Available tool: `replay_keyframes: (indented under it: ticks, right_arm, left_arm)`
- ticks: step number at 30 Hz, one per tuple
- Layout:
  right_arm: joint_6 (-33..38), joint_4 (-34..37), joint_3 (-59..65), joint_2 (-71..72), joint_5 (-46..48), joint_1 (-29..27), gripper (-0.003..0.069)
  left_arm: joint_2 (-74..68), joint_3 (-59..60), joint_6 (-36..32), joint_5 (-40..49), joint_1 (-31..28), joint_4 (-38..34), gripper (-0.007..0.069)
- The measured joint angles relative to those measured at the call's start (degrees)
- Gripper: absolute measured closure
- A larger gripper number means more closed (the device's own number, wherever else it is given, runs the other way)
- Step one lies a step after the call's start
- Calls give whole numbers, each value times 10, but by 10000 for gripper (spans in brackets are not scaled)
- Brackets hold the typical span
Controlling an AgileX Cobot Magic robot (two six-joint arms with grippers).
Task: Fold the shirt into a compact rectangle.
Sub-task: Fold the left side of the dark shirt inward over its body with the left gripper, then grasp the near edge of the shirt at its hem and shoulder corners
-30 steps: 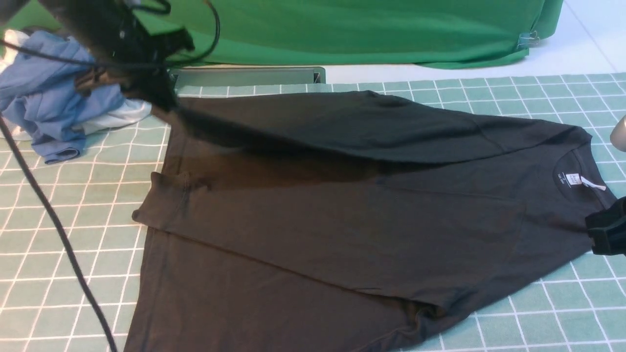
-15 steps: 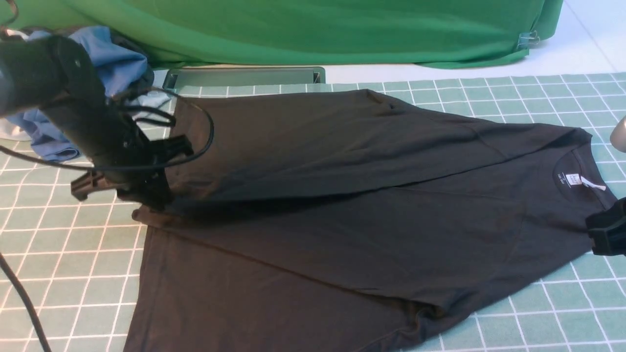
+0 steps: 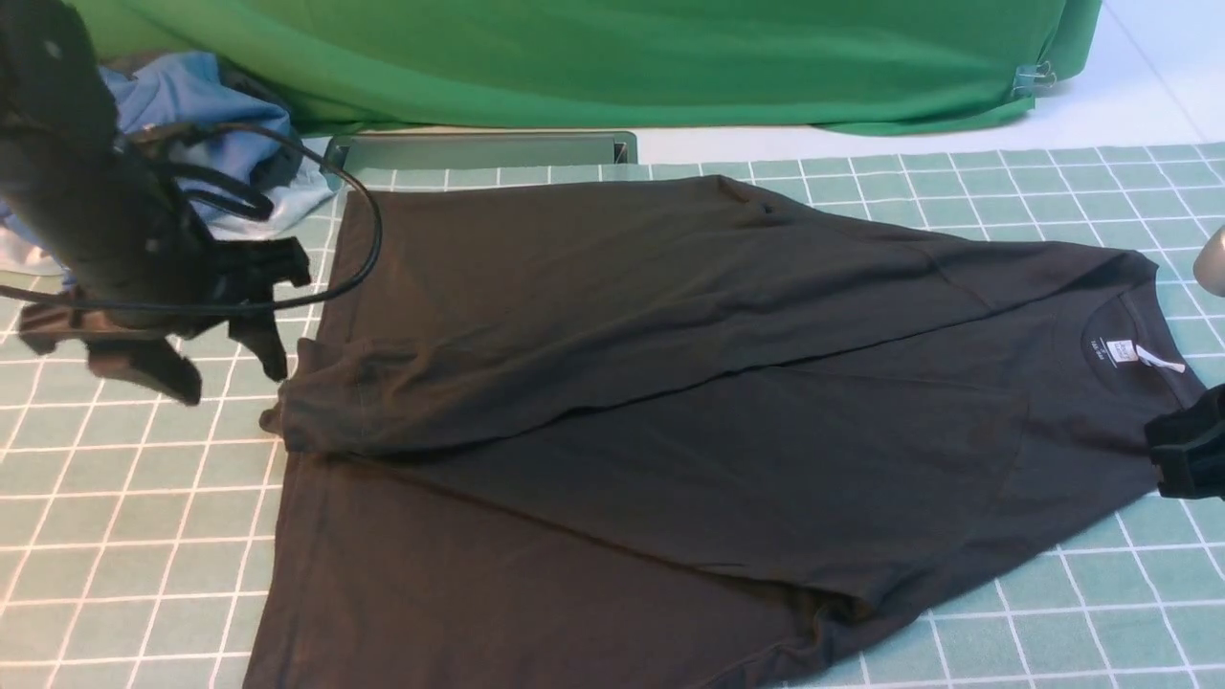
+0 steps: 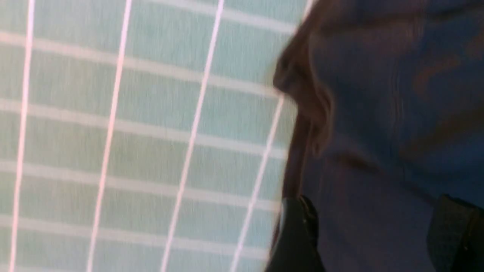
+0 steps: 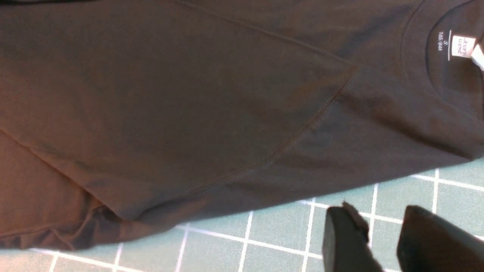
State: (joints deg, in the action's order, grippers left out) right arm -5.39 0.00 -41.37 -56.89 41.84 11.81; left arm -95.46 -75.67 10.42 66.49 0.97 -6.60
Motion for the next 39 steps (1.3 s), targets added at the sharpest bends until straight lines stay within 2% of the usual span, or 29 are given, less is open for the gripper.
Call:
replay_keyframes:
  ticks: [5, 8, 11, 12, 17, 24, 35, 37, 39]
  right_arm:
    - [0, 0, 0, 0, 1, 0, 421]
    - [0, 0, 0, 0, 2, 0, 421]
    - [0, 0, 0, 0, 2, 0, 421]
    - [0, 0, 0, 0, 2, 0, 421]
    - [0, 0, 0, 0, 2, 0, 421]
    - [0, 0, 0, 0, 2, 0, 421]
    - [0, 0, 0, 0, 2, 0, 421]
    - [0, 0, 0, 0, 2, 0, 421]
    - [0, 0, 0, 0, 2, 0, 421]
  left_arm:
    - [34, 67, 23, 24, 9, -50, 245]
    - [51, 125, 46, 25, 33, -37, 267]
    - [68, 206, 92, 7, 81, -8, 271]
    - [72, 251, 118, -24, 113, 10, 271]
    - [72, 325, 171, -85, 162, 24, 279]
    - [73, 360, 205, -93, 167, 43, 281]
    - [90, 405, 209, -156, 167, 34, 286]
    - [92, 408, 205, -163, 167, 30, 310]
    - [93, 408, 195, -167, 167, 24, 370]
